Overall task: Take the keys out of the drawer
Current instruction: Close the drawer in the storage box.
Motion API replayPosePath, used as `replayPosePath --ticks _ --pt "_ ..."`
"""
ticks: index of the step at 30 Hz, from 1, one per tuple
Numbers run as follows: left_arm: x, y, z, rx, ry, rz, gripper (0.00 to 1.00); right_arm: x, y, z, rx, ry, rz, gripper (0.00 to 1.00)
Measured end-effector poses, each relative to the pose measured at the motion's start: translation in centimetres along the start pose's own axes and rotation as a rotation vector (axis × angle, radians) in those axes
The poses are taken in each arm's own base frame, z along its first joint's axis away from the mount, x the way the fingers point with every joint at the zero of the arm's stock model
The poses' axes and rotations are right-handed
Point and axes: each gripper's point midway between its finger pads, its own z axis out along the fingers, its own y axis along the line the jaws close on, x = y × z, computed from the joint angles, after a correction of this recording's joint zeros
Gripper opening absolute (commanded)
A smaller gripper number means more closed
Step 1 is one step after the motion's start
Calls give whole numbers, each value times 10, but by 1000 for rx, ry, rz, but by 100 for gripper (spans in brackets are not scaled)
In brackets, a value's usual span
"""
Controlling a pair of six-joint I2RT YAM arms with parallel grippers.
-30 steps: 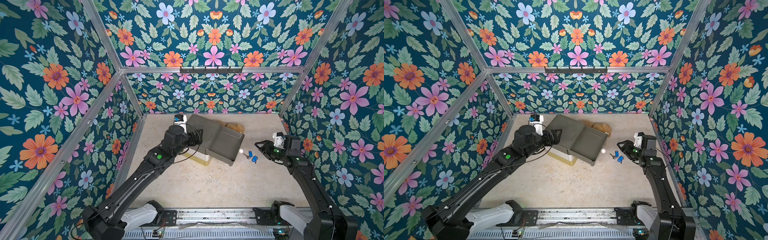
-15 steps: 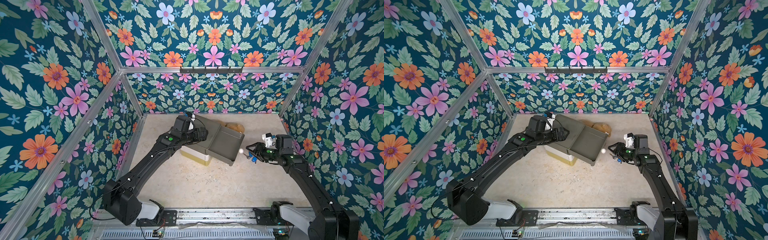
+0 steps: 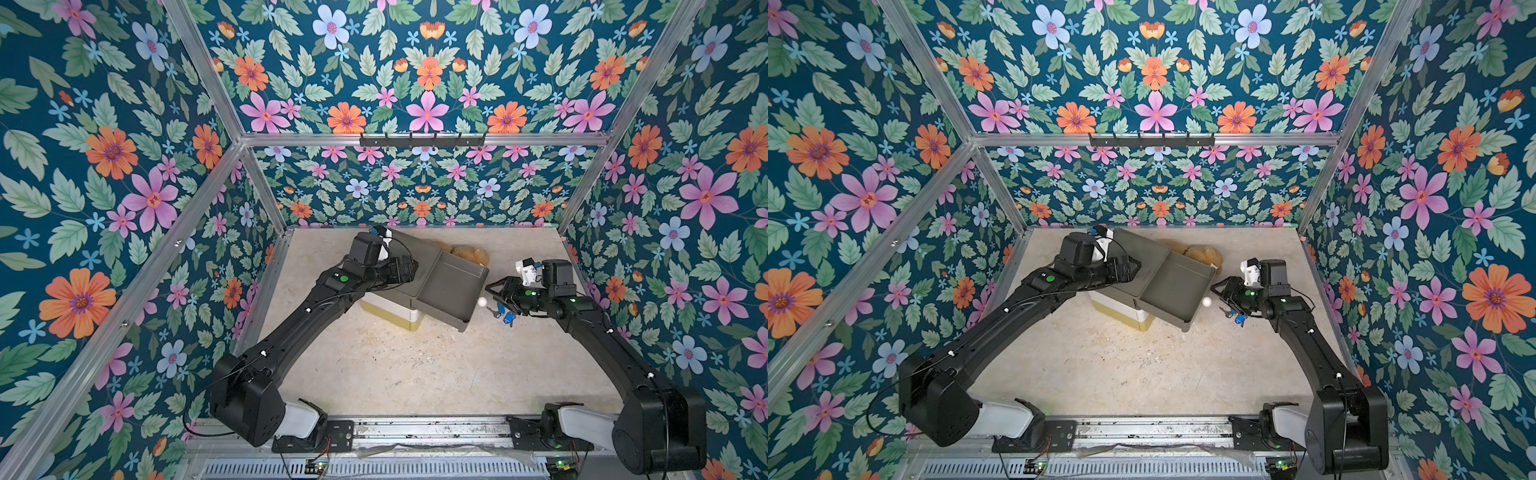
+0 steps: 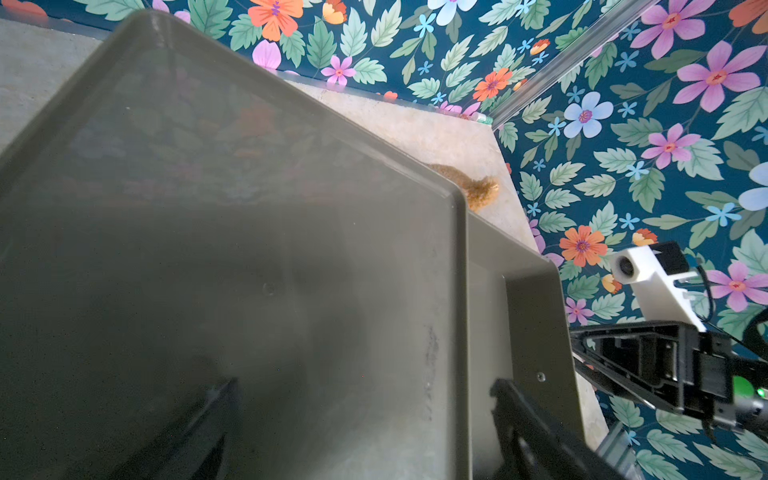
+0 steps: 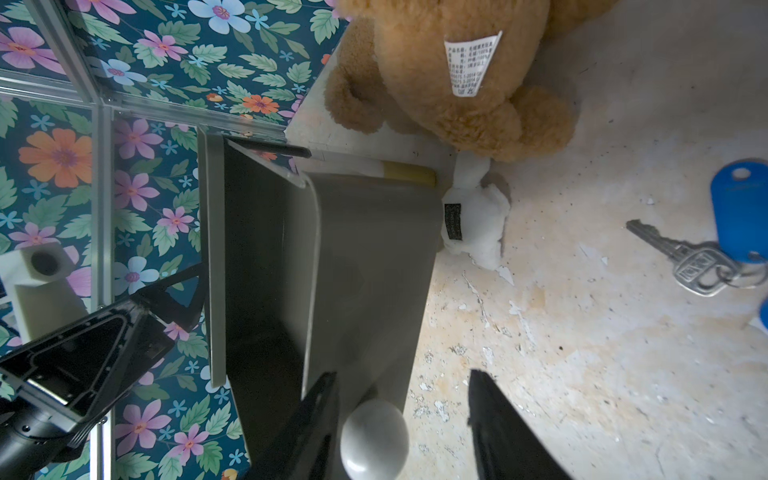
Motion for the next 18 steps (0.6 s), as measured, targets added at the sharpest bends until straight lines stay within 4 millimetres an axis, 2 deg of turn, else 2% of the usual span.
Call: replayPosePath --ticks 18 --pt "0 0 0 11 -3 2 99 -4 33 42 -35 57 -54 54"
